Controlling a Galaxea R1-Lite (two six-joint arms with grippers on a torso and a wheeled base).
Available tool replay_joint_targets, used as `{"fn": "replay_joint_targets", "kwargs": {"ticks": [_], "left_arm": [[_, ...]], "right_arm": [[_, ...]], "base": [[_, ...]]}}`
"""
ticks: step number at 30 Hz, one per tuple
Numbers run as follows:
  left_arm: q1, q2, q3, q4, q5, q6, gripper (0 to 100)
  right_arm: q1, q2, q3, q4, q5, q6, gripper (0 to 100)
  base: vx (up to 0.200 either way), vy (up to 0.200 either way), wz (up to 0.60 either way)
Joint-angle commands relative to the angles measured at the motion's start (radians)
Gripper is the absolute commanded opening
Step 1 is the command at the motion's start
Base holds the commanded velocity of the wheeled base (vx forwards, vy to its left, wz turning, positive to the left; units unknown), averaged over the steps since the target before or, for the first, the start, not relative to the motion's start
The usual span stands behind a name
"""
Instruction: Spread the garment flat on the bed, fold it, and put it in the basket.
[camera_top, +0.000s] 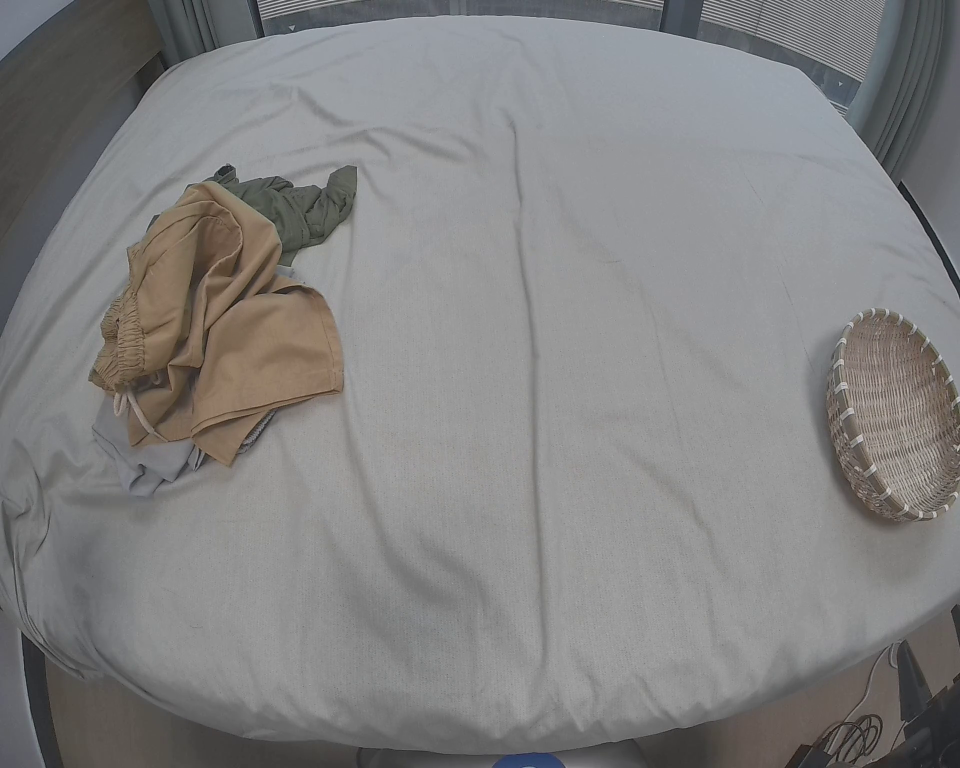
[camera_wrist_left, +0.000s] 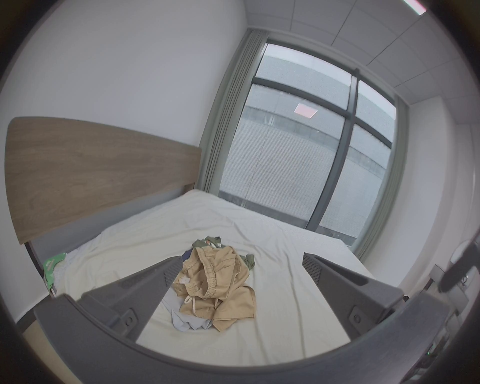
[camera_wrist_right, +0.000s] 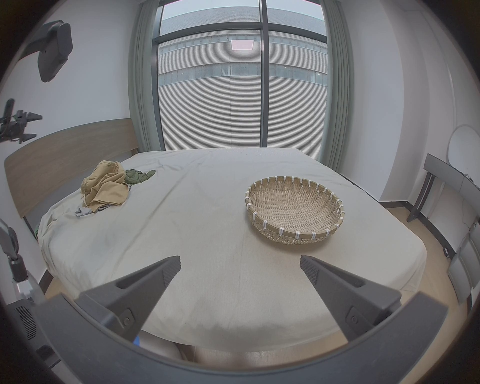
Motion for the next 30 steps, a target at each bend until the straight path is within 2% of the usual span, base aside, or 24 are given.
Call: {"fn": "replay_joint_targets", "kwargs": {"ticks": [1,4,8,12,16,19,20,21,23,30], "left_arm": [[0.006,0.309,-0.066,0.028,0.010,-0.052,100],[0.026,0.364,-0.067,0.025,-0.010,-0.085,100],[0.036,0.407,-0.066,0.028,-0.106,-0.164,100],[0.132,0.452,-0.064,0.026,-0.220,-0.247,100],[0.257,0.507,-0.051,0.025,-0.379,-0.252,100],[0.356,0.570,-0.057,0.014,-0.481,-0.249,100],[0.356,0.570,-0.057,0.014,-0.481,-0.249,100],[0.400,0.613,-0.071,-0.021,-0.534,-0.250,100],[0.414,0.645,-0.067,-0.056,-0.562,-0.252,100],[0.406,0.759,-0.061,-0.098,-0.563,-0.249,100]], "right_arm": [[0.002,-0.005,0.018,-0.002,0.002,0.002,100],[0.000,-0.005,0.018,-0.002,0.002,0.001,100],[0.000,-0.005,0.018,-0.002,0.002,-0.001,100],[0.000,-0.005,0.018,-0.002,0.002,-0.001,100],[0.000,-0.005,0.018,-0.003,0.000,0.001,100],[0.000,-0.005,0.018,-0.003,0.000,0.002,100],[0.000,-0.005,0.018,-0.003,0.000,0.002,100],[0.000,-0.005,0.018,-0.003,0.000,0.001,100],[0.000,-0.005,0.018,-0.003,0.000,0.001,100],[-0.001,-0.005,0.018,-0.002,0.000,-0.001,100]], "base": [[0.000,0.000,0.00],[0.000,0.000,0.00],[0.000,0.000,0.00],[0.000,0.000,0.00],[0.000,0.000,0.00],[0.000,0.000,0.00],[0.000,0.000,0.00],[0.000,0.000,0.00],[0.000,0.000,0.00],[0.000,0.000,0.00]]}}
